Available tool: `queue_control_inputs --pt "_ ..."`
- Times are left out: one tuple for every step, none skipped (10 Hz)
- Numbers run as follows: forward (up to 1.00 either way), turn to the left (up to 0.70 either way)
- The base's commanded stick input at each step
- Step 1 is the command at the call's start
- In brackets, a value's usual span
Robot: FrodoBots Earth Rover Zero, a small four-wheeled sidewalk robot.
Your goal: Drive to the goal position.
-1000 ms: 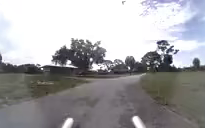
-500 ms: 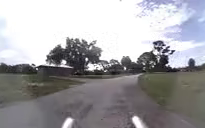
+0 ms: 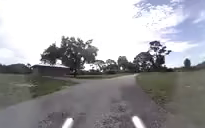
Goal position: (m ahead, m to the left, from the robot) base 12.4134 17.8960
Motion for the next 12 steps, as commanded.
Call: queue_control_inputs --pt "0.69 0.03" --pt "0.69 0.03" --pt "0.69 0.03" --pt "0.69 0.03" --pt "0.69 0.03" --pt "0.69 0.03" --pt "0.69 0.03" --pt "0.69 0.03" --pt "0.69 0.03" --pt "0.69 0.03" --pt "0.69 0.03" --pt "0.69 0.03"
